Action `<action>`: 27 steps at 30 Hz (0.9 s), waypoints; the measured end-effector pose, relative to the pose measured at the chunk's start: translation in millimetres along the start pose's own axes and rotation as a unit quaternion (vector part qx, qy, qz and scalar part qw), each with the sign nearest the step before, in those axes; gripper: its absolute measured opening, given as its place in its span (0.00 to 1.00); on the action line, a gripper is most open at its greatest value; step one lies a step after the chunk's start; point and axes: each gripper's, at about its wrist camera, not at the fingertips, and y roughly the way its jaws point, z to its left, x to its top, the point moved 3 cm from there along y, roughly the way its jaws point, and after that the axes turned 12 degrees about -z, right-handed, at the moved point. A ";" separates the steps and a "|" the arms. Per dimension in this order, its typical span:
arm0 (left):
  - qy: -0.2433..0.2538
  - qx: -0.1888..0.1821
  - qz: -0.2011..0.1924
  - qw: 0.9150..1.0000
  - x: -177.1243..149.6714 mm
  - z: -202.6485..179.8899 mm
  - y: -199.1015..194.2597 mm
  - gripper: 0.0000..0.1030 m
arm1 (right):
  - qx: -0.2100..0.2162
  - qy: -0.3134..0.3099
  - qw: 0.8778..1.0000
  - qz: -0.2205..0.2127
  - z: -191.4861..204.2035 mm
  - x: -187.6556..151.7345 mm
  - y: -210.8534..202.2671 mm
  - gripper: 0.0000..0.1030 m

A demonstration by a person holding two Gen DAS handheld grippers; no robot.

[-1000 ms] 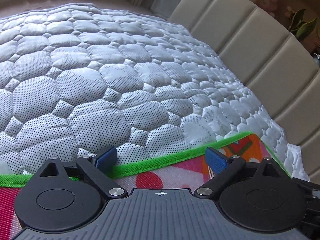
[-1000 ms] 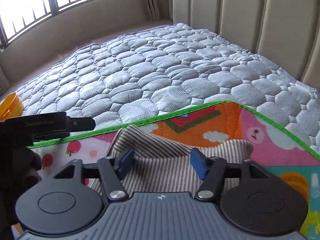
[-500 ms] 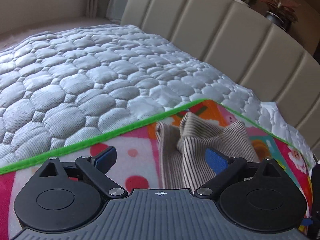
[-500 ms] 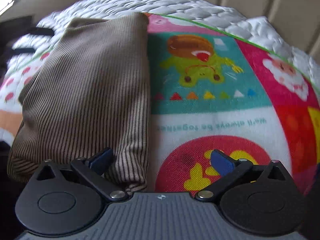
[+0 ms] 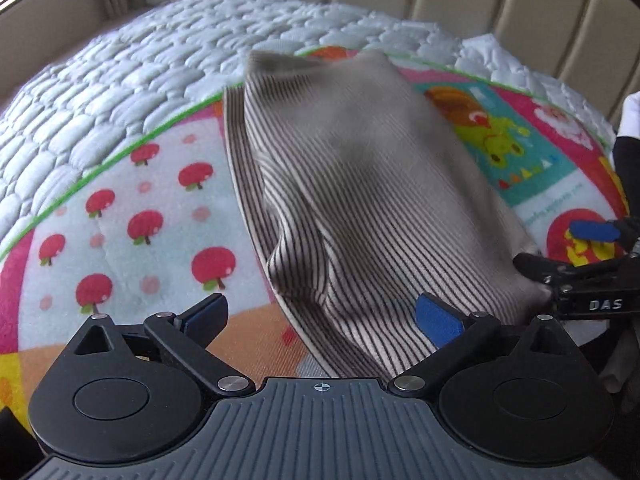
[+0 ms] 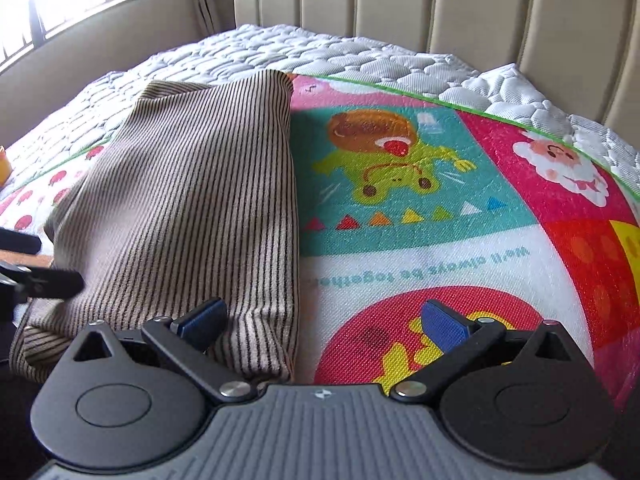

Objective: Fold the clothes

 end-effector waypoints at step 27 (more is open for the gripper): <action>-0.044 -0.004 0.026 0.999 -3.4 11.5 11.2 1.00 | 0.091 -0.306 0.944 -0.081 60.1 13.1 -69.3 0.99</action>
